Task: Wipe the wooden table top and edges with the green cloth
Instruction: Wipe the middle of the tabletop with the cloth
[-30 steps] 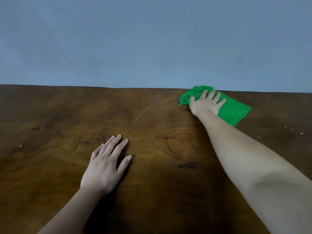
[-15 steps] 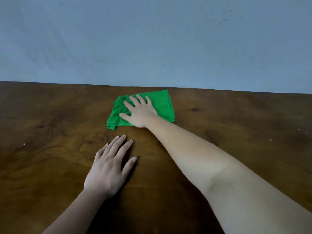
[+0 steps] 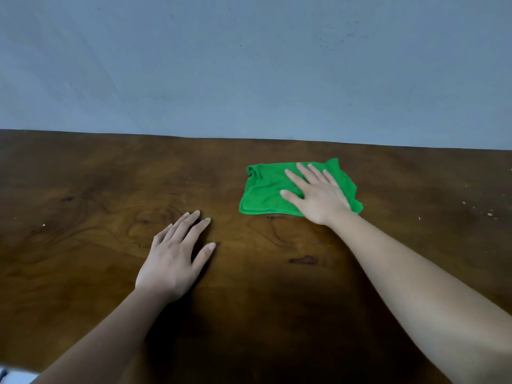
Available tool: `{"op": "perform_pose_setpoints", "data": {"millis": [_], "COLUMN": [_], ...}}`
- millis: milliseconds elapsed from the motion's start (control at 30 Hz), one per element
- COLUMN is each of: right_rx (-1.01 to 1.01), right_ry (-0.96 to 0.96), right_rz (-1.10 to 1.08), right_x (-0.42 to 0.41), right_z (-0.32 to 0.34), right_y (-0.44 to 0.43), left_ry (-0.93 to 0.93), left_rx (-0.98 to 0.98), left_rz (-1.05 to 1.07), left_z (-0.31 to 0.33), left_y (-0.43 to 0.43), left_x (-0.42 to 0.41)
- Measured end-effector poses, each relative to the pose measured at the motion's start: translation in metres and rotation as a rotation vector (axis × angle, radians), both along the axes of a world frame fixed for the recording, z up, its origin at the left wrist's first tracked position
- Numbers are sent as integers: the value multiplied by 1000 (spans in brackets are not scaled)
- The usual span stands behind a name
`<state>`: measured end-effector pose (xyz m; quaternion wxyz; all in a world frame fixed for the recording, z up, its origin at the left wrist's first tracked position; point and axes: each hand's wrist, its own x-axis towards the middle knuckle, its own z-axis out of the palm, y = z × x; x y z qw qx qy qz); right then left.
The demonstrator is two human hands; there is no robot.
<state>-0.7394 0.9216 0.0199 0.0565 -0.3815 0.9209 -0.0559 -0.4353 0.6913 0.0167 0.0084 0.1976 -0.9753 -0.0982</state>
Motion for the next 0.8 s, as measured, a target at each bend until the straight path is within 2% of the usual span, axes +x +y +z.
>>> {"op": "perform_pose_setpoints", "data": {"millis": [200,300,567,800], "right_rx": [18,40,67,56], "right_ry": [-25,-45,-38,-48], "right_rz": [-463,-551,-210,-24], "right_x": [0,30,142,219], "right_z": [-2,0,-1,0], "right_y": [46,20,-44,-10], "left_ry": [19,24,17,36], "left_rx": [-13,-21,-30,-12], "left_rz": [5,2,5,-36], "left_z": [-2,-2,1,0], "left_y": [0,0,1,0], "left_x": [1,2,0,5]}}
